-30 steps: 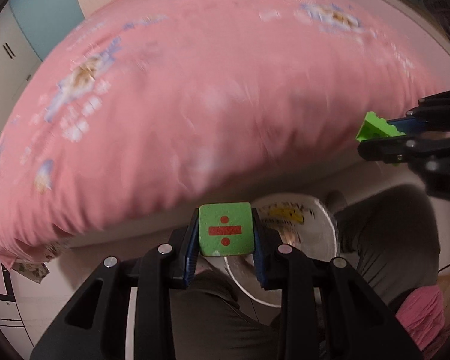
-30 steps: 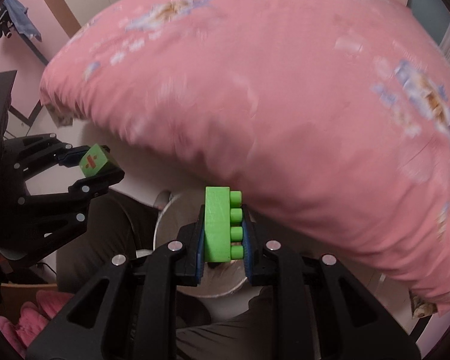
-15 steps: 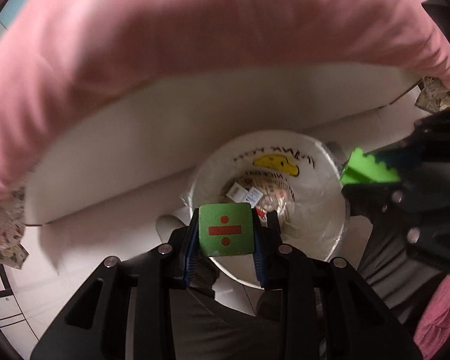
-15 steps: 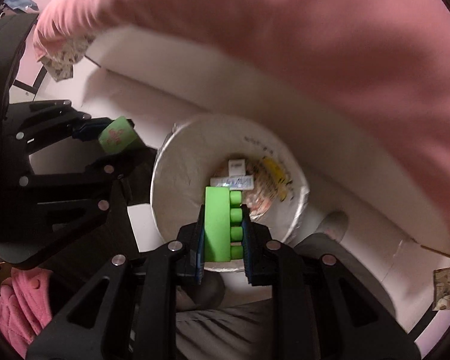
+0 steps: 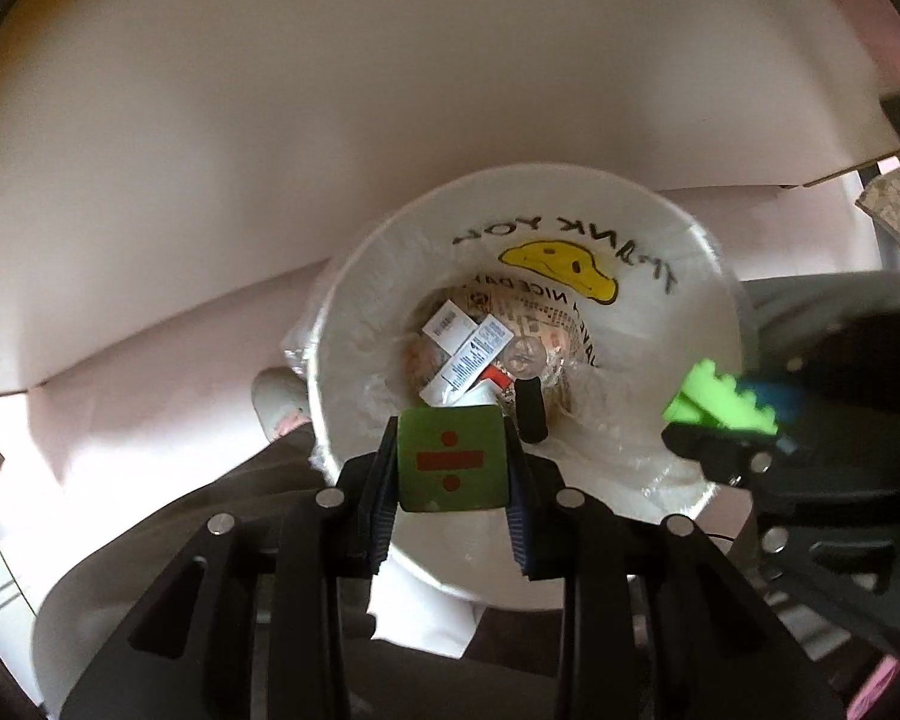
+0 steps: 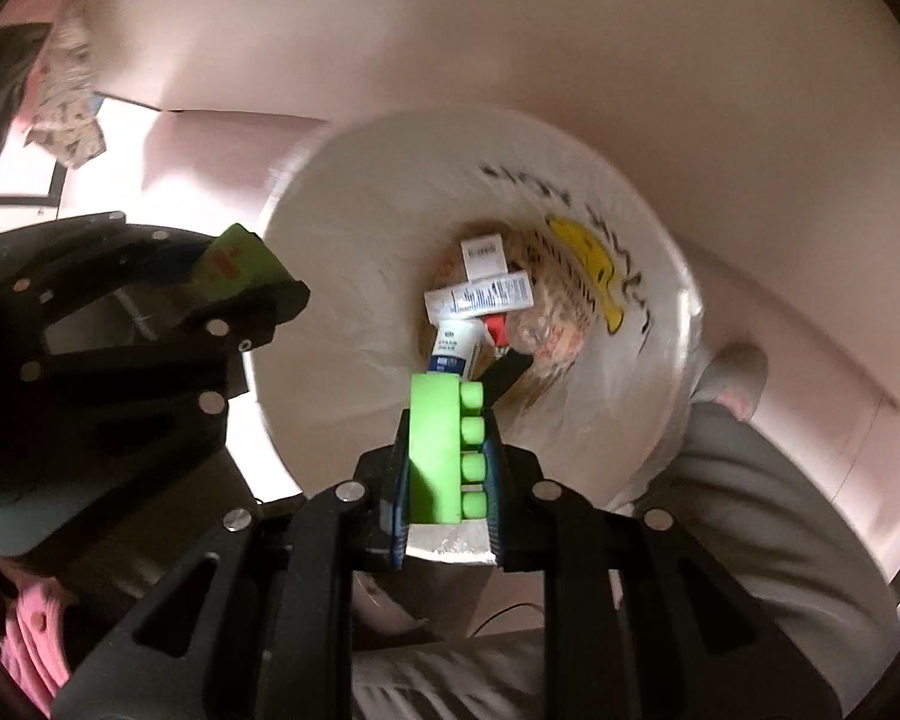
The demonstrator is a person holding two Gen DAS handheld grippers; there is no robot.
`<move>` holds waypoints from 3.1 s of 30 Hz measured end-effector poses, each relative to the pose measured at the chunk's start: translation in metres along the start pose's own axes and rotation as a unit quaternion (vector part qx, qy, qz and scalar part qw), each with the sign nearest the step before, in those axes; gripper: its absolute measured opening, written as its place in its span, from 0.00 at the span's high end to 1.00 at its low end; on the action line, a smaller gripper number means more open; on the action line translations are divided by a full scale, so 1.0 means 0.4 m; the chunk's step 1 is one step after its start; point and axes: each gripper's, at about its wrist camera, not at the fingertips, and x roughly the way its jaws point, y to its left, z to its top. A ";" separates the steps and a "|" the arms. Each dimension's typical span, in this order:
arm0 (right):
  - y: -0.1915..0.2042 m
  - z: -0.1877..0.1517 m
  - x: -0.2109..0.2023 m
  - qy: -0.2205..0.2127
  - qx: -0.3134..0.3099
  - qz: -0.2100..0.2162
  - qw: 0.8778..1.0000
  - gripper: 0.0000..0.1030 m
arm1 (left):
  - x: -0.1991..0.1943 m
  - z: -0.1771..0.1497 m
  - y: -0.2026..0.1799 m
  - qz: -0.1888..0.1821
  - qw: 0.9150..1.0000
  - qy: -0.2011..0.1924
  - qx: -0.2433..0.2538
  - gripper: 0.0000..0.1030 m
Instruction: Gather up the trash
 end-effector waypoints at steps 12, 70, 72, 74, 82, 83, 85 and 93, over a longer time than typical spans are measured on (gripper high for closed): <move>-0.039 0.015 0.153 0.063 0.043 0.021 0.997 0.79 | 0.136 0.044 0.030 -0.045 0.996 0.055 -0.052 0.68; 0.180 -0.281 -0.496 -0.261 -0.041 -0.101 0.959 0.31 | -0.610 -0.228 -0.056 0.071 0.945 -0.318 0.022 0.27; 0.196 -0.310 -0.537 -0.283 -0.045 -0.112 0.952 0.27 | -0.638 -0.252 -0.076 0.075 0.939 -0.333 0.030 0.24; 0.210 -0.347 -0.581 -0.310 -0.044 -0.125 0.941 0.24 | -0.670 -0.280 -0.092 0.080 0.932 -0.350 0.038 0.20; 0.254 -0.473 -0.664 -0.381 -0.036 -0.153 0.911 0.19 | -0.752 -0.385 -0.144 0.106 0.908 -0.401 0.050 0.10; 0.261 -0.485 -0.667 -0.389 -0.037 -0.161 0.906 0.19 | -0.760 -0.398 -0.149 0.114 0.905 -0.407 0.050 0.10; 0.279 -0.519 -0.674 -0.407 -0.037 -0.172 0.896 0.19 | -0.771 -0.425 -0.159 0.120 0.901 -0.413 0.050 0.09; 0.305 -0.629 -0.686 -0.467 -0.001 -0.194 0.863 0.16 | -0.785 -0.500 -0.167 0.124 0.898 -0.421 0.035 0.07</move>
